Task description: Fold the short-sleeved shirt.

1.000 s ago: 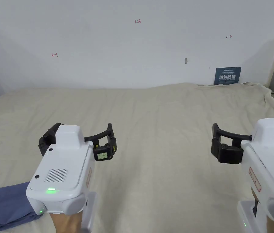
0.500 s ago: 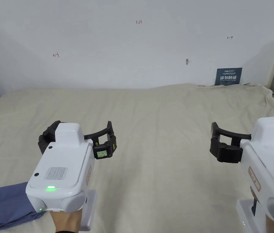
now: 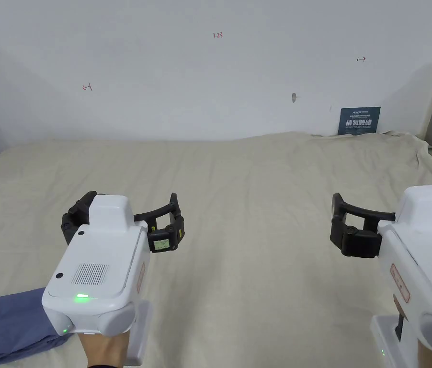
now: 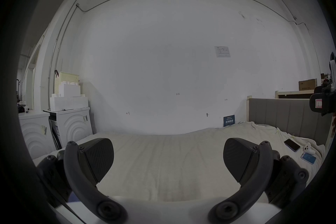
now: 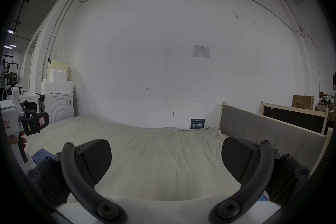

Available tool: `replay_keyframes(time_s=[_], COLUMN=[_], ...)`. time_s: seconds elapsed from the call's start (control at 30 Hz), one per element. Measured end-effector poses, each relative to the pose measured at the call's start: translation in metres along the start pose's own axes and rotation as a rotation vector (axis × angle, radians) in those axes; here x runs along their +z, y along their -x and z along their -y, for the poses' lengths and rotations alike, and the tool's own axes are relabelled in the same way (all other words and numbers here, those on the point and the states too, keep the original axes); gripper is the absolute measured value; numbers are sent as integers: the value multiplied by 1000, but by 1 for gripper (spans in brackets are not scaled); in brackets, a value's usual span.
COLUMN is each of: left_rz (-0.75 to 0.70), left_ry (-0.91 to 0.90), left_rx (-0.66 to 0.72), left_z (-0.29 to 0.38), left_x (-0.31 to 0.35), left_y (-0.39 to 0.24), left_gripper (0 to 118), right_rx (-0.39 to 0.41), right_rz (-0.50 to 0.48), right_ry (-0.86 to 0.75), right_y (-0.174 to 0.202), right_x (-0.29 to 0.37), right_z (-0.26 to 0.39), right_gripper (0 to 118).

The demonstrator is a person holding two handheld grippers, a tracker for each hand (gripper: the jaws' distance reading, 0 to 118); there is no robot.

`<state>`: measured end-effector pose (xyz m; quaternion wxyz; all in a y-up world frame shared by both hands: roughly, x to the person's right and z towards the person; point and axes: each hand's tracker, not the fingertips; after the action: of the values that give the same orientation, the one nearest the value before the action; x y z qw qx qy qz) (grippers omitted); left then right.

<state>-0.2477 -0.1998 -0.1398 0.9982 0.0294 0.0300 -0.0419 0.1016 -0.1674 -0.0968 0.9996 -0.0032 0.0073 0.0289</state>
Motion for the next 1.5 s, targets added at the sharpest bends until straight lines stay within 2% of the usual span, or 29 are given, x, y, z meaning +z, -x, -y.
replay_keyframes(time_s=[1.0,1.1,1.5], left_rz=[6,6,8], left_ry=[-5,-6,-2], left_rx=[13,16,15], left_z=[0,0,0], left_x=[1,1,2], left_y=[2,2,3], left_gripper=[118,118,118], right_rx=[7,9,-6], right_rz=[6,9,6], right_ry=[-13,-14,-12], right_y=[4,-8,-11], right_x=[3,-5,-6], right_z=[-2,3,3], right_gripper=[118,118,118])
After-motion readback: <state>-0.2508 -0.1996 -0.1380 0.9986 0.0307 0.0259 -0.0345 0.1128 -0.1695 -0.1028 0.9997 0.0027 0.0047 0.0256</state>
